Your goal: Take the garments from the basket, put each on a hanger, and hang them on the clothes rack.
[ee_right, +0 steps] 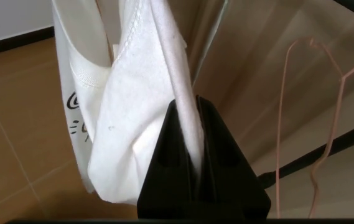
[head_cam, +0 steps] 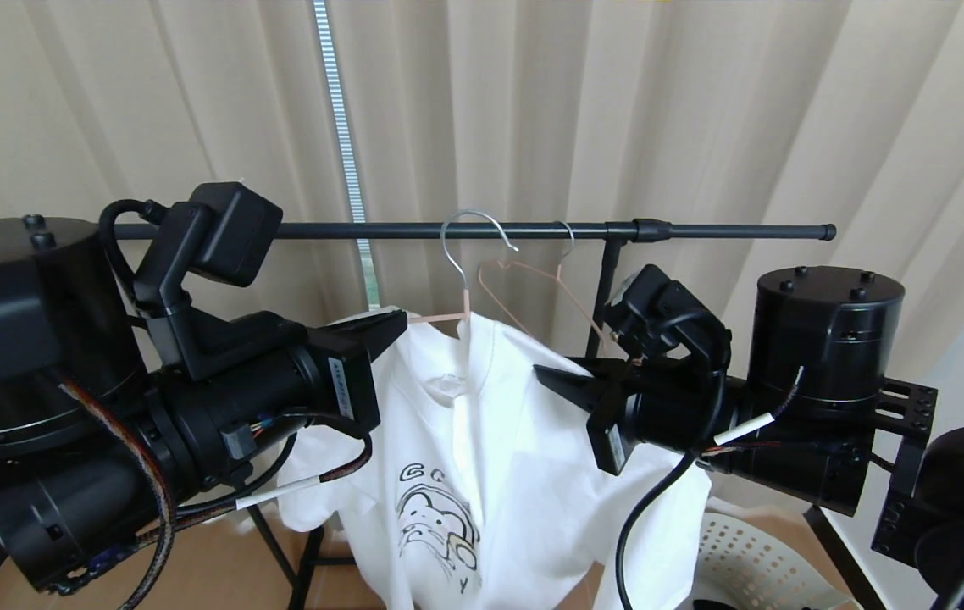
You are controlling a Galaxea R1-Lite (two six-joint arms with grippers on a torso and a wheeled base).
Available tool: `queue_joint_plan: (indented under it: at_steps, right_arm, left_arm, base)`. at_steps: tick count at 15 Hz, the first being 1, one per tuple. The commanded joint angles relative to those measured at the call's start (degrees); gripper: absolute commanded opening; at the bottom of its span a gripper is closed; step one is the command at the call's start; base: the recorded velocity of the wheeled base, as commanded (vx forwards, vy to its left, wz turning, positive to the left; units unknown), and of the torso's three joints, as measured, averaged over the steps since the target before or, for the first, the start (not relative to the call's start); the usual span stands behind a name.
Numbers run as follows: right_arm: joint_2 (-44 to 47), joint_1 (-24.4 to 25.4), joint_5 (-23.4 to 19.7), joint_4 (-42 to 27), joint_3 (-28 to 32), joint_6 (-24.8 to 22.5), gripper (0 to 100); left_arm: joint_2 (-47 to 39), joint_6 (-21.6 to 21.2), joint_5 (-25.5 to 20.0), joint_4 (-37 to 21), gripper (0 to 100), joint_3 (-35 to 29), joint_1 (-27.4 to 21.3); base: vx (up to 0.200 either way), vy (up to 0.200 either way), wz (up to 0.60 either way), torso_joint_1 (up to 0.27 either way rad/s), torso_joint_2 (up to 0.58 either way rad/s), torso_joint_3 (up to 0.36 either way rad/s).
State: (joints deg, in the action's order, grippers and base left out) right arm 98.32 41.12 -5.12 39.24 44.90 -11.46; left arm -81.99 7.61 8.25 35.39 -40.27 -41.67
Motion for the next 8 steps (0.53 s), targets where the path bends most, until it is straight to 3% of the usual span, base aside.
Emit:
queue_joint_plan:
  at_steps: [1,4,7,8]
  right_arm:
    - [1.35,0.01,-0.07,0.22,-0.07,0.03,0]
    - [-0.14,-0.43,-0.33,0.31,-0.86,-0.05,0]
    - [-4.54,-3.24,-1.12,-0.66,-2.01,-1.72,0]
    - [-4.54,-3.24,-1.12,-0.66,-2.01,-1.72,0]
  left_arm:
    - [0.17,0.04,0.01,0.03,0,-0.08,-0.43]
    - [0.34,-0.05,1.41,-0.06,0,0.98,-0.08]
    - [2.28,-1.89,1.77,-0.06,0,2.82,5.9]
    - [2.28,-1.89,1.77,-0.06,0,2.82,5.9]
  base:
    - [0.0,0.0,0.0,0.0,0.0,0.0]
    - [0.0,0.0,0.0,0.0,0.0,0.0]
    - [0.0,0.0,0.0,0.0,0.0,0.0]
    - [0.0,0.0,0.0,0.0,0.0,0.0]
